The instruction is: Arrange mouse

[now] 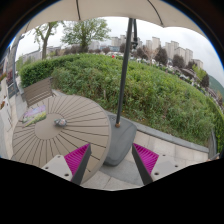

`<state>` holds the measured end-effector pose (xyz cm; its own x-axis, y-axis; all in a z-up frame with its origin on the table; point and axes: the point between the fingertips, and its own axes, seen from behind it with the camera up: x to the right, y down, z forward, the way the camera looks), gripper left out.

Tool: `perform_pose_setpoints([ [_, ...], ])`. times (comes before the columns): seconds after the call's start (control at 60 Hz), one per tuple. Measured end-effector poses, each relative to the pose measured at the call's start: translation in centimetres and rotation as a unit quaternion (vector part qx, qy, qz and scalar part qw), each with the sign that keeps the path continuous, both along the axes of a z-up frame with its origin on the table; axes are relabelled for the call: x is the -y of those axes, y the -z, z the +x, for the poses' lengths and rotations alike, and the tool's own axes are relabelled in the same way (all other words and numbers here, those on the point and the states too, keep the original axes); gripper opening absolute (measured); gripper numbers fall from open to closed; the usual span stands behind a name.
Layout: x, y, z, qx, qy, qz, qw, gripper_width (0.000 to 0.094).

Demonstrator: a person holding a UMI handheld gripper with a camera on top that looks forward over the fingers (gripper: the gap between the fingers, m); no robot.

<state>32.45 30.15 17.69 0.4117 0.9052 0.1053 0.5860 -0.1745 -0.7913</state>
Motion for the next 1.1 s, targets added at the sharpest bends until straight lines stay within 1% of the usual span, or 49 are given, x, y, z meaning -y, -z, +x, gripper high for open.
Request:
perform_pose_setpoints([
  [0.117, 2.3, 0.6, -2.3, -0.008, -0.037, 0.001, 0.999, 0.0843],
  [0.217, 5.8, 0.9, -3.8, -0.003, -0.069, -0.005, 0.998, 0.0844],
  [0.433, 13.1, 1.0, -7.4, -0.029, -0.152, -0.015, 0.988, 0.0843],
  [0.517, 15.0, 1.7, -8.9, -0.043, -0.172, -0.019, 0.984, 0.0842],
  [0.6, 16.1, 2.8, -10.4, -0.051, -0.181, -0.026, 0.982, 0.0843],
  [0.683, 16.9, 4.4, -12.4, -0.052, -0.181, -0.034, 0.982, 0.0844],
  [0.783, 17.2, 5.7, -15.2, -0.071, -0.189, -0.023, 0.979, 0.0845],
  [0.9, 17.4, 7.8, -18.8, -0.08, -0.191, -0.007, 0.978, 0.0844],
  [1.1, 17.3, 12.4, -23.8, -0.078, -0.181, -0.013, 0.98, 0.0845],
])
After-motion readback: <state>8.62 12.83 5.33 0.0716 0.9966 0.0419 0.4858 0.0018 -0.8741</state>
